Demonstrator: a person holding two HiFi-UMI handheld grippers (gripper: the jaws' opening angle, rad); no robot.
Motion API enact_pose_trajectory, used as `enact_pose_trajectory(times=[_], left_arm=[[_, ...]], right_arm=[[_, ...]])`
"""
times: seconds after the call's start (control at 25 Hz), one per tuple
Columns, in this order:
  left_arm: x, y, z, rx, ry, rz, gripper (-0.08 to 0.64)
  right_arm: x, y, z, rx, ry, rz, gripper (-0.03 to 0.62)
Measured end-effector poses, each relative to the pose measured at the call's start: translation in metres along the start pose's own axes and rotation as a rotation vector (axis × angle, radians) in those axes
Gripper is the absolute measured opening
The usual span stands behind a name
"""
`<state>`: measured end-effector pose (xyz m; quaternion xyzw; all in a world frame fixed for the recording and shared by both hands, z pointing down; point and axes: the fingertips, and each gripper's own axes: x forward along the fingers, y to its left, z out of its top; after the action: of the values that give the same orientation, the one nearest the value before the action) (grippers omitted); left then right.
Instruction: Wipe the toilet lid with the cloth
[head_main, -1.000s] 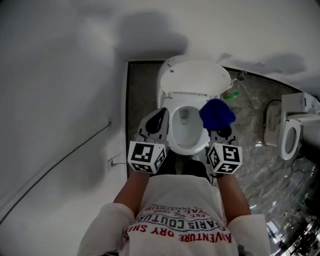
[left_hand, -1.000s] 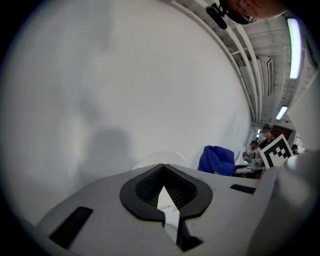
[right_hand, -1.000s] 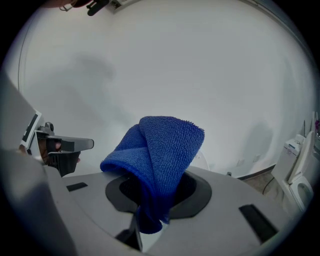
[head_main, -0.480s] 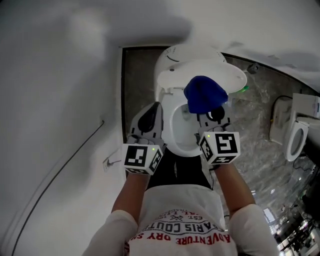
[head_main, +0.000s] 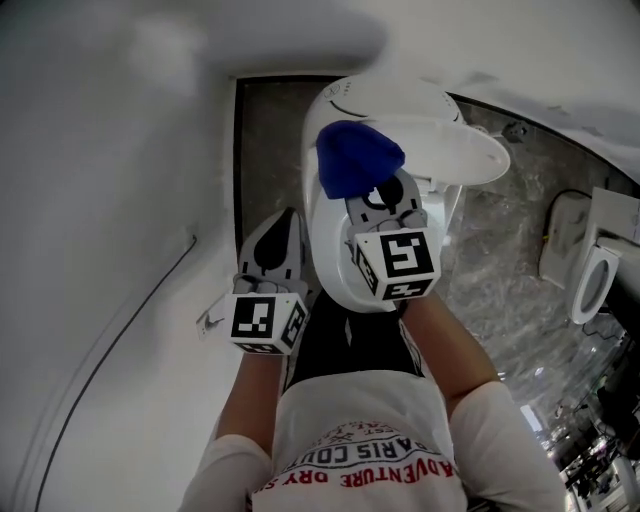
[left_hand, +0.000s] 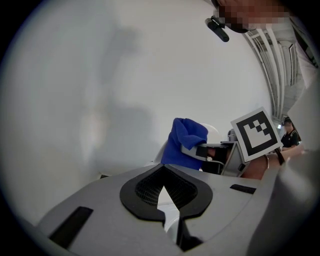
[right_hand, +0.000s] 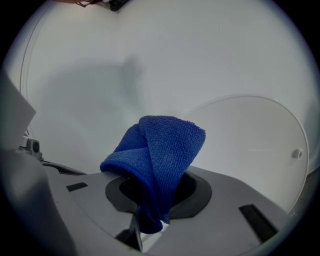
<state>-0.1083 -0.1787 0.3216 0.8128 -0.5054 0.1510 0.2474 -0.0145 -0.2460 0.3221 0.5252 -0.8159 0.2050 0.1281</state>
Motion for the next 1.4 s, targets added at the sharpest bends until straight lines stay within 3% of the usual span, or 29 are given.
enact_pose_trajectory(times=[0.32, 0.56, 1.4], left_arm=[[0.008, -0.012, -0.006, 0.022, 0.011, -0.032, 0.008], [0.014, -0.032, -0.004, 0.032, 0.023, -0.069, 0.008], [0.058, -0.151, 0.0, 0.084, 0.051, -0.222, 0.008]], right_arm=[[0.001, -0.027, 0.0, -0.016, -0.008, -0.04, 0.087], [-0.013, -0.064, 0.005, -0.007, -0.019, -0.117, 0.087], [-0.109, -0.19, -0.006, 0.006, 0.01, -0.313, 0.087]])
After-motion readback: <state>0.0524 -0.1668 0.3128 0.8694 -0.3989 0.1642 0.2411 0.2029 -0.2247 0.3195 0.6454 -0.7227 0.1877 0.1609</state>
